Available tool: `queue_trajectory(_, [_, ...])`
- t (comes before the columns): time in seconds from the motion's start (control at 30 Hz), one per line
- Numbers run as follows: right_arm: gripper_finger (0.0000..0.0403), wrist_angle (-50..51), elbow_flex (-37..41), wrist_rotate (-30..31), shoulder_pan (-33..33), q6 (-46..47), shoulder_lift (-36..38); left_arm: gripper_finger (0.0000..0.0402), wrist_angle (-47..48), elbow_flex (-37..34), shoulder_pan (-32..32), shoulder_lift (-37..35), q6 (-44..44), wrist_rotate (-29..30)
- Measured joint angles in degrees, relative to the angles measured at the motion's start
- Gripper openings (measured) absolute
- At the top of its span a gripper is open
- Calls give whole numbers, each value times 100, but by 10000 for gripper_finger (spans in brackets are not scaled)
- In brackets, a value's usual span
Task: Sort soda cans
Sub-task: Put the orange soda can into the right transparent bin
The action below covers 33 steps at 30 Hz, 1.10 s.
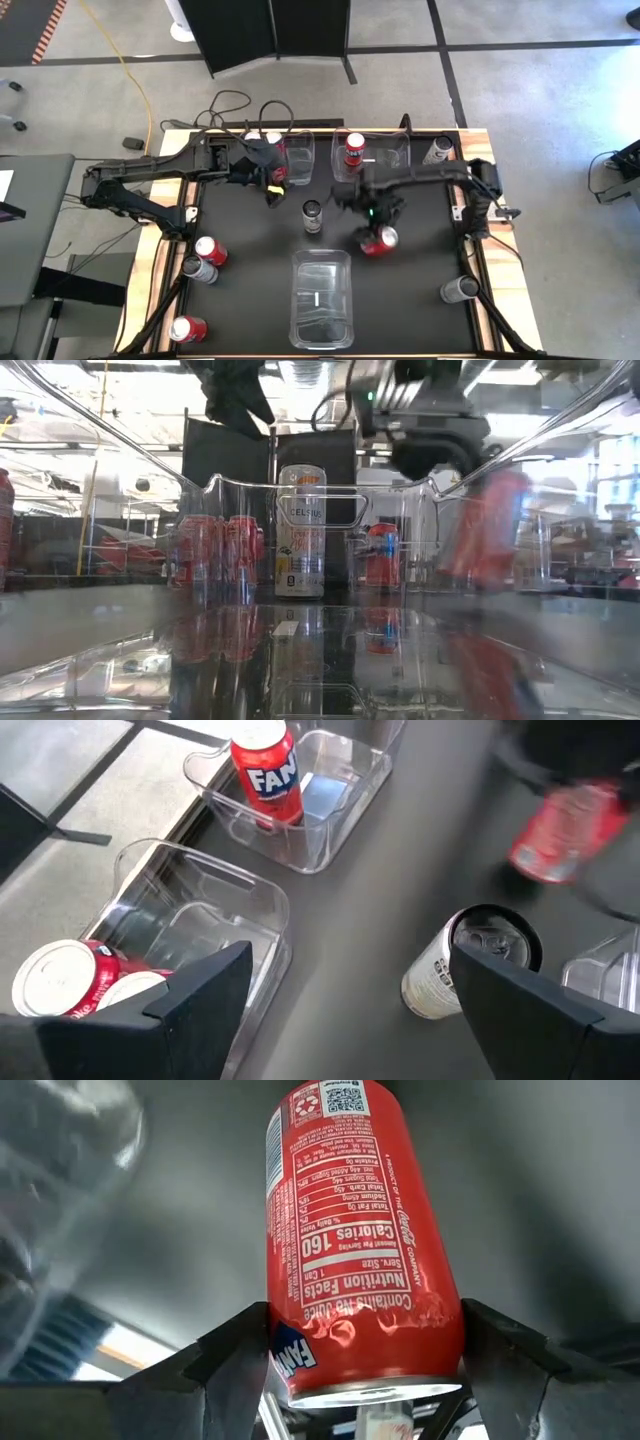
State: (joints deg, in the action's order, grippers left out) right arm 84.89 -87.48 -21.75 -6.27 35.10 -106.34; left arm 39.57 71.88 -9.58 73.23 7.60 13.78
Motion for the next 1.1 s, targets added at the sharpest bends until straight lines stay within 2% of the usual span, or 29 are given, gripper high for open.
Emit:
queue_trajectory(0.23, [290, -8, -2, 298, -1165, -443, 0, 336, -54, 0, 0, 0, 84, 49])
queue_trajectory(0.47, [291, -137, -2, 500, -1765, -836, 0, 336, -258, 0, -24, 0, 206, 220])
queue_trajectory(0.7, [302, -151, 63, 498, -1918, -1164, -54, 336, -582, 0, -99, 0, 173, 302])
queue_trajectory(1.0, [386, -528, 103, 498, -1729, -1377, -52, 336, -631, 0, -307, 0, 213, 302])
queue_trajectory(1.1, [396, -727, 72, 504, -1686, -1328, -53, 336, -631, 0, -345, 0, 260, 302])
